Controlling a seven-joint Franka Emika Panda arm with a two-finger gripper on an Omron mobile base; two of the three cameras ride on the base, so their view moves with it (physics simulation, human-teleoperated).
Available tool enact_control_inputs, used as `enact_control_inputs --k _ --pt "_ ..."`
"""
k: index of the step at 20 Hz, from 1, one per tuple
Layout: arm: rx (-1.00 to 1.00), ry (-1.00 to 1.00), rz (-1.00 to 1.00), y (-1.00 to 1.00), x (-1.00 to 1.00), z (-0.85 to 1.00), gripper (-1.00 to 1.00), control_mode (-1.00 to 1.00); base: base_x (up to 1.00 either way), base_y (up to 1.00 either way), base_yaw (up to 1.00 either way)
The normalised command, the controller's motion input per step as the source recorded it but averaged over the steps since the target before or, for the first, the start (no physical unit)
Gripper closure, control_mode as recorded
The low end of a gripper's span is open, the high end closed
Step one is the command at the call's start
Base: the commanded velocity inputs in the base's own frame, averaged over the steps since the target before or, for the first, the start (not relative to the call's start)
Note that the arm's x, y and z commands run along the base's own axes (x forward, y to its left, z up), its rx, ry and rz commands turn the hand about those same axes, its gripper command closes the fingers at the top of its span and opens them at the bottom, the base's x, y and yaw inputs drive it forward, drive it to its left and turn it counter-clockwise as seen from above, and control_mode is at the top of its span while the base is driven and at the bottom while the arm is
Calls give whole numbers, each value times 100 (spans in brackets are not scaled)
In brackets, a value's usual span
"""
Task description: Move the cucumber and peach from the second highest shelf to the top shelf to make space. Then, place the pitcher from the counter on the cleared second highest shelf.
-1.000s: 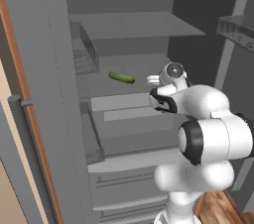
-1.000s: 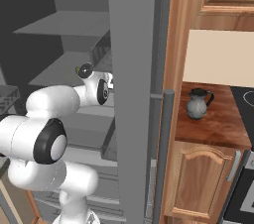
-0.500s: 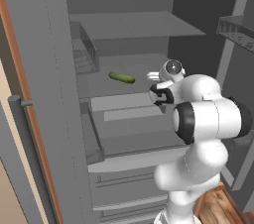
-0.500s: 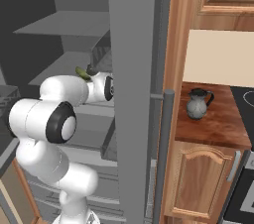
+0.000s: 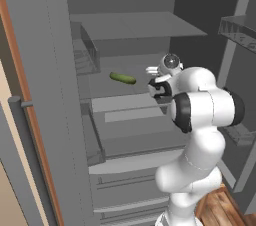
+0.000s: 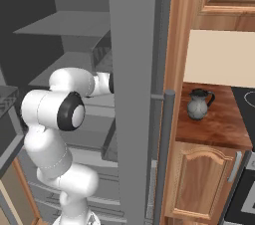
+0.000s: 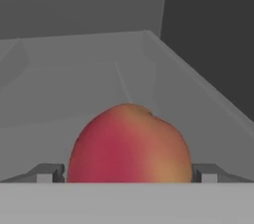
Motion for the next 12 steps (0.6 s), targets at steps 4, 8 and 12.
enact_control_inputs --k 4,8,12 --pt "0 1 -1 0 13 -54 100 -100 0 0 0" --pt "0 0 0 0 0 -58 100 -100 0 0 0" --pt "0 0 0 0 -25 -35 100 -100 0 0 0"
